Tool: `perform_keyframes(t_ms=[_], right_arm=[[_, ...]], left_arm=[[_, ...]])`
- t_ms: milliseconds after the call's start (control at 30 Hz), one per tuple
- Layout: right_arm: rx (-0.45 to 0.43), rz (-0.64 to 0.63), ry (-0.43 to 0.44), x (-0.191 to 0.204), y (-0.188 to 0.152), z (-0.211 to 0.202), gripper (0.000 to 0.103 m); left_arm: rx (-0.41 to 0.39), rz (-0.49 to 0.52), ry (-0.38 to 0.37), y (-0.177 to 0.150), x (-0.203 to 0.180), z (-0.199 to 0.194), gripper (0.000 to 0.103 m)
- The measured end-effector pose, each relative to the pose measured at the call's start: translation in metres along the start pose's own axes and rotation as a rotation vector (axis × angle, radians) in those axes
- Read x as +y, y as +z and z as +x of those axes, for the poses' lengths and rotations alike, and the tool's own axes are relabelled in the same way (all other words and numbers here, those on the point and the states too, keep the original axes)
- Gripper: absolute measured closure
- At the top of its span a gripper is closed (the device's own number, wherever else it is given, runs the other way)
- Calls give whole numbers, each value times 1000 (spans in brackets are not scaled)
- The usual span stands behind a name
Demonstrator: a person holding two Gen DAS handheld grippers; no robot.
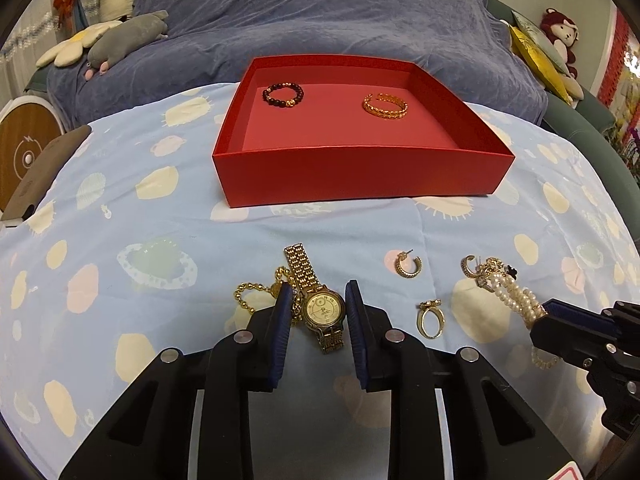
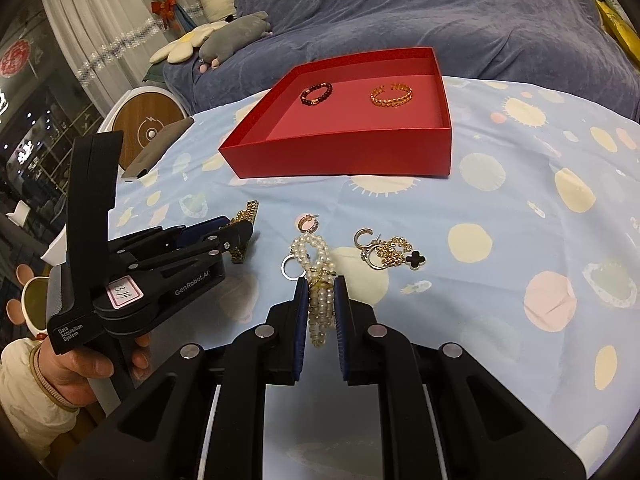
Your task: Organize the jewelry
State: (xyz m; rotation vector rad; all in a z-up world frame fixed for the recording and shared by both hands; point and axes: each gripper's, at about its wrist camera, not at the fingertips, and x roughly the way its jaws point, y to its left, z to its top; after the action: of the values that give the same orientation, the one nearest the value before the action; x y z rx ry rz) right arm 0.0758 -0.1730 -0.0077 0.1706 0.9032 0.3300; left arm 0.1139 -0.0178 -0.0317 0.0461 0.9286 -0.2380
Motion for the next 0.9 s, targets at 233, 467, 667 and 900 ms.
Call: perform_keyframes(t_ms=[233,467,667,900], right_arm=[[-39,-9,4,11,8,-12,91],[-68,-6,-5,17,16,-20,91],[-95,5,-13,22,24,-23,91],[-80,8,-29,20,20,-19,91]], left_arm=[[-13,-39,-33,0,10,-22,80],[-42,-99,-86,2,34,-51,102],[-50,-113,-112,1,44,-63,100],[-15,14,-28,-18,16,-34,52]])
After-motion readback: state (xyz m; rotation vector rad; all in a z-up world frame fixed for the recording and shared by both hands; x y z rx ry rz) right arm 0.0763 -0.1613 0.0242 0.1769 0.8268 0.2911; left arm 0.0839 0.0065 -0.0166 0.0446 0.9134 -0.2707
